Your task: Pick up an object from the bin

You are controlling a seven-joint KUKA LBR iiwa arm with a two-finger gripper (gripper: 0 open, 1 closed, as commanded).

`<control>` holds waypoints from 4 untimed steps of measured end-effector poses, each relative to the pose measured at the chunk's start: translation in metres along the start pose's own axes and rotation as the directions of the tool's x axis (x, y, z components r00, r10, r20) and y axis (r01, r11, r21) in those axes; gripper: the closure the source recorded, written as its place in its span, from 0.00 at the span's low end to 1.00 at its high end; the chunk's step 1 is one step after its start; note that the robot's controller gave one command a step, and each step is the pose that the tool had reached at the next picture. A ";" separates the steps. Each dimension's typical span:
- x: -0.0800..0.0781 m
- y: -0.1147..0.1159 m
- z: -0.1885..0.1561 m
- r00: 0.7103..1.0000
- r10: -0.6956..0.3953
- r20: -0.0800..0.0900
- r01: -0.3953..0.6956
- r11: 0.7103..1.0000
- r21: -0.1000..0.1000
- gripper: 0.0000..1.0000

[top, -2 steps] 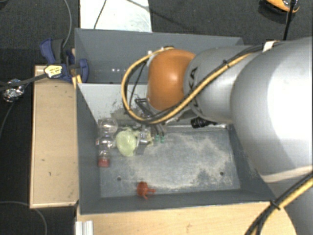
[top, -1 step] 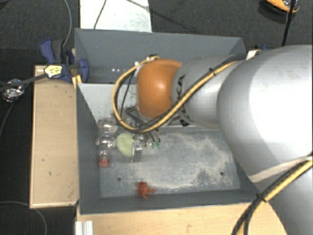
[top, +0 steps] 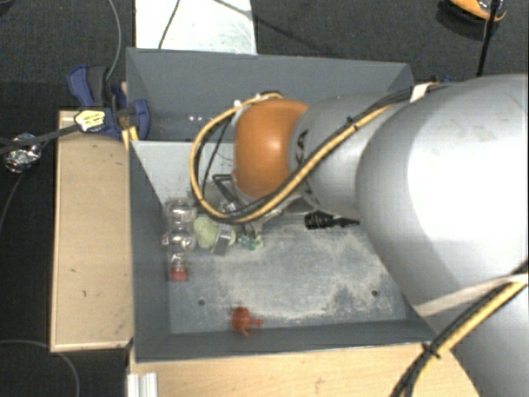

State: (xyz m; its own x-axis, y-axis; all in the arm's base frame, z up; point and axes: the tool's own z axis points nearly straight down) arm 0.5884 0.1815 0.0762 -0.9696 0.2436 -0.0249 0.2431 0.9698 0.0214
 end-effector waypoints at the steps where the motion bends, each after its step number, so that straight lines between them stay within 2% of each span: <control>1: 0.000 0.000 0.000 1.000 0.000 0.000 0.000 1.000 0.000 1.00; 4: 0.000 0.000 -0.003 1.000 -0.001 0.002 0.001 1.000 -0.001 1.00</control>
Offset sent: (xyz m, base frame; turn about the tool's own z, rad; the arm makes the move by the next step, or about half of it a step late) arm 0.0000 0.0000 0.0024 0.0000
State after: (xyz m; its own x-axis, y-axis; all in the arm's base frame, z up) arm 0.5886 0.1816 0.0788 -0.9696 0.2431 -0.0267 0.2425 0.9699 0.0224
